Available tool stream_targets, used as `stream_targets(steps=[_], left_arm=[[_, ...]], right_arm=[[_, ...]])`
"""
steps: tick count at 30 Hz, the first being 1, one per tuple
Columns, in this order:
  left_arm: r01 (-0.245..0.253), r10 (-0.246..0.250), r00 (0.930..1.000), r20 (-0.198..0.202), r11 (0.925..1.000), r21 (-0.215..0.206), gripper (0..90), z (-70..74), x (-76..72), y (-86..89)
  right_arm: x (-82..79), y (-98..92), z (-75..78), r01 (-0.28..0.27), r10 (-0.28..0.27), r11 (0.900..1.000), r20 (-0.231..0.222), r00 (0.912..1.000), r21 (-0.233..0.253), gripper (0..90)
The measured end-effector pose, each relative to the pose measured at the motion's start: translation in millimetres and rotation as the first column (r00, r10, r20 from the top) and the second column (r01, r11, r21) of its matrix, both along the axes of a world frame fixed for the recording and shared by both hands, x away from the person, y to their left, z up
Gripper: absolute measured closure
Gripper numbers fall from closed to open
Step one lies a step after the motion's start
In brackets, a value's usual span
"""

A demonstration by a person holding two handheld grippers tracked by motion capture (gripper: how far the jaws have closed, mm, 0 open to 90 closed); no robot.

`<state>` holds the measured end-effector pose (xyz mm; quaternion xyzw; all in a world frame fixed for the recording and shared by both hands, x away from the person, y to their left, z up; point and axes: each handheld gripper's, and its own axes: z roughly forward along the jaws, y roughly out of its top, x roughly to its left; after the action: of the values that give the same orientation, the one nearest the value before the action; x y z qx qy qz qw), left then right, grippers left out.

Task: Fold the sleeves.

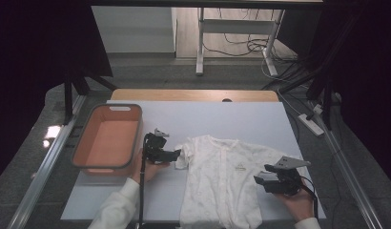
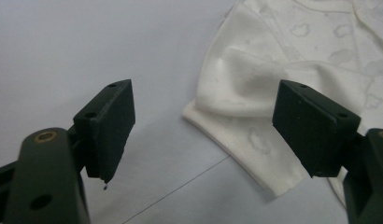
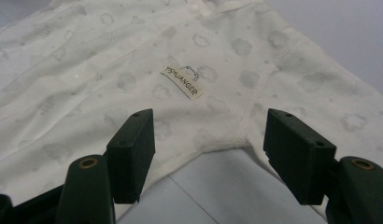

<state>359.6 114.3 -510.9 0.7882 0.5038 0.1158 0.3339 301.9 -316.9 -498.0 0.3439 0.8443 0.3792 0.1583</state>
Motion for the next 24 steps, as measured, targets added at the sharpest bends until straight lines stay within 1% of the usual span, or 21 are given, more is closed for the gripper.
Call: stream_targets(steps=[1, 4, 11, 18, 21, 24], left_arm=[[0.002, -0.002, 1.0000, -0.005, 1.0000, -0.001, 21.9, -0.9, 0.9, 0.0], [-0.007, 0.007, 0.9998, -0.021, 0.9997, -0.025, 22.6, -3.8, 3.4, 0.8], [0.010, -0.010, 0.9996, -0.026, 0.9998, -0.019, 25.0, -6.1, 4.8, -2.4], [0.034, -0.034, 0.9989, -0.034, 0.9994, 0.003, 28.5, -9.1, 5.7, -6.7], [0.040, -0.039, 0.9984, -0.042, 0.9989, 0.026, 30.8, -15.0, 7.9, -9.0], [0.045, -0.043, 0.9978, -0.051, 0.9985, 0.032, 34.5, -17.9, 9.2, -9.6]], right_arm=[[0.0, 0.1, -0.1, 0.001, -0.001, 1.000, 0.000, 1.0000, -0.003, 34.0], [0.2, 0.2, -0.2, 0.001, -0.001, 1.000, 0.001, 1.0000, -0.002, 34.0], [0.1, 0.1, 0.0, 0.002, -0.002, 1.000, 0.002, 1.0000, 0.000, 34.0], [-0.2, 0.0, 0.1, 0.002, -0.002, 1.000, 0.003, 1.0000, 0.000, 34.0], [-0.3, 0.2, -0.1, 0.001, -0.001, 1.000, 0.002, 1.0000, -0.001, 34.0], [-0.4, 0.1, -0.2, 0.001, -0.001, 1.000, 0.001, 1.0000, -0.002, 34.0]])
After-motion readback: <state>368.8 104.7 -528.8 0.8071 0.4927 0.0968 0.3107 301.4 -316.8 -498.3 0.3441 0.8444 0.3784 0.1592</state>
